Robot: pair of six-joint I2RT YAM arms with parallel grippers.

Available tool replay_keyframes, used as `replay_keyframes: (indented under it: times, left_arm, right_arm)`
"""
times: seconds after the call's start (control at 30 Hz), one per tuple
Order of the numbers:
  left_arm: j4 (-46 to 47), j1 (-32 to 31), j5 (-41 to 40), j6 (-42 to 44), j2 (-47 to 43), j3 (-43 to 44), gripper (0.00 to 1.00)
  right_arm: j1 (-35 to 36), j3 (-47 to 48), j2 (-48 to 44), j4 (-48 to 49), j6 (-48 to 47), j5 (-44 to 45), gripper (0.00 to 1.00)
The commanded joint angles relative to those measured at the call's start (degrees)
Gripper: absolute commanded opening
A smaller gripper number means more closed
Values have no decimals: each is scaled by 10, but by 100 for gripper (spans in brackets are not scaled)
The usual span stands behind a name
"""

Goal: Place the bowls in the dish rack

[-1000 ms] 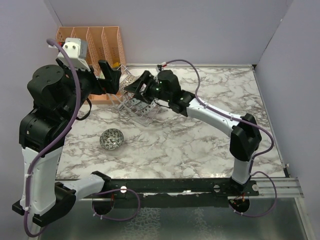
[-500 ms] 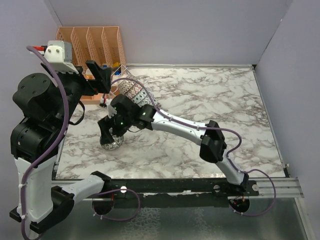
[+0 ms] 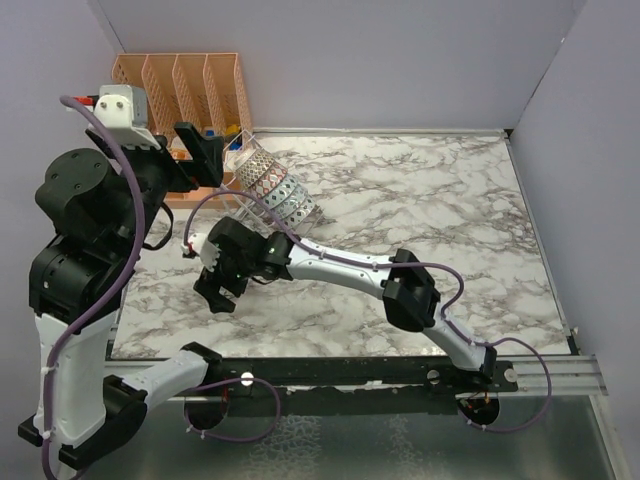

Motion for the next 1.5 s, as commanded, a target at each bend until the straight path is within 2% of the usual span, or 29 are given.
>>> replay_keyframes:
  times: [0.0, 0.33, 0.47, 0.57, 0.73, 0.83, 1.07, 1.13, 1.2, 1.33, 1.47]
  left_arm:
    - [23, -1, -10, -9, -8, -28, 99]
    - [32, -1, -15, -13, -17, -49, 99]
    - [30, -1, -21, -11, -20, -55, 99]
    - [29, -1, -25, -6, -20, -54, 99]
    - [30, -1, -28, 1, -20, -55, 99]
    - [31, -1, -32, 6, -21, -58, 99]
    - [36, -1, -38, 10, -26, -60, 99]
    - [37, -1, -39, 10, -27, -60, 99]
    - [39, -1, -41, 11, -30, -60, 99]
    - [43, -1, -45, 13, -33, -58, 99]
    - [43, -1, -45, 16, -33, -53, 99]
  right_arm:
    - [8, -30, 11, 55, -63, 26, 76]
    - [15, -25, 44, 73, -72, 50, 67]
    - [16, -12, 63, 68, -74, 64, 59]
    - [16, -21, 63, 80, -74, 87, 46]
    - [17, -32, 61, 84, -82, 108, 41]
    - [18, -35, 61, 84, -84, 115, 33]
    - [18, -33, 59, 81, -67, 112, 26]
    - [18, -19, 68, 65, -52, 113, 17]
    - [18, -9, 73, 51, -40, 122, 2]
    - [18, -41, 40, 79, -28, 133, 1]
    - [10, -42, 10, 92, 3, 104, 1]
